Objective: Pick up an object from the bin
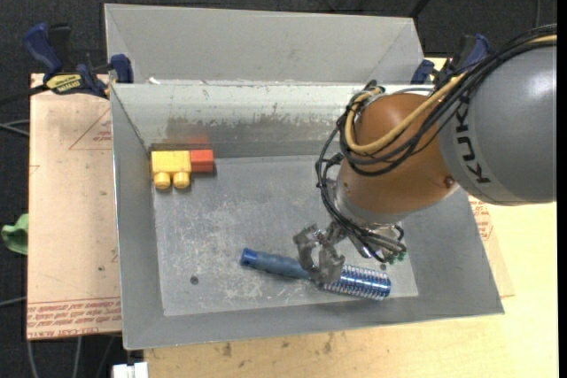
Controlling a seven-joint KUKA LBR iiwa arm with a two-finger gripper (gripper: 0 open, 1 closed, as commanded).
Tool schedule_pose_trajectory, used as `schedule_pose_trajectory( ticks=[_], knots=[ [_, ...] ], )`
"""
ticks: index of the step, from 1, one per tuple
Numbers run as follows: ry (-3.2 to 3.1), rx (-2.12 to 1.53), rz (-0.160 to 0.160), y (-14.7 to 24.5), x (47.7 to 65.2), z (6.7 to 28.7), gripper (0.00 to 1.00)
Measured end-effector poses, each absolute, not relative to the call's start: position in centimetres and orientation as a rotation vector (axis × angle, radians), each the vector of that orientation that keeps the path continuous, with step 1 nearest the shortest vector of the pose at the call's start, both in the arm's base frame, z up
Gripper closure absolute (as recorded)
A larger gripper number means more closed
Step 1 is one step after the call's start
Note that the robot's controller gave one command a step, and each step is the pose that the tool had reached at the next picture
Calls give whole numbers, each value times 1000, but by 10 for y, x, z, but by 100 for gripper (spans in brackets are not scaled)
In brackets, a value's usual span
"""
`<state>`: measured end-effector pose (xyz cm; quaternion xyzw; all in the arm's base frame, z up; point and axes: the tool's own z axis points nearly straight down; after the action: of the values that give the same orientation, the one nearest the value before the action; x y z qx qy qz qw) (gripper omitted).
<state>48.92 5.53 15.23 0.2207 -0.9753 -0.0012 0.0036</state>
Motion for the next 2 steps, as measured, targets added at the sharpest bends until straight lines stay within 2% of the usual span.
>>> schedule_pose_trajectory(
  ticks=[1,2],
  knots=[
    [-3065,692,-3,55,491,156,0],
    [-3090,595,-3,70,496,68,0]
  ],
)
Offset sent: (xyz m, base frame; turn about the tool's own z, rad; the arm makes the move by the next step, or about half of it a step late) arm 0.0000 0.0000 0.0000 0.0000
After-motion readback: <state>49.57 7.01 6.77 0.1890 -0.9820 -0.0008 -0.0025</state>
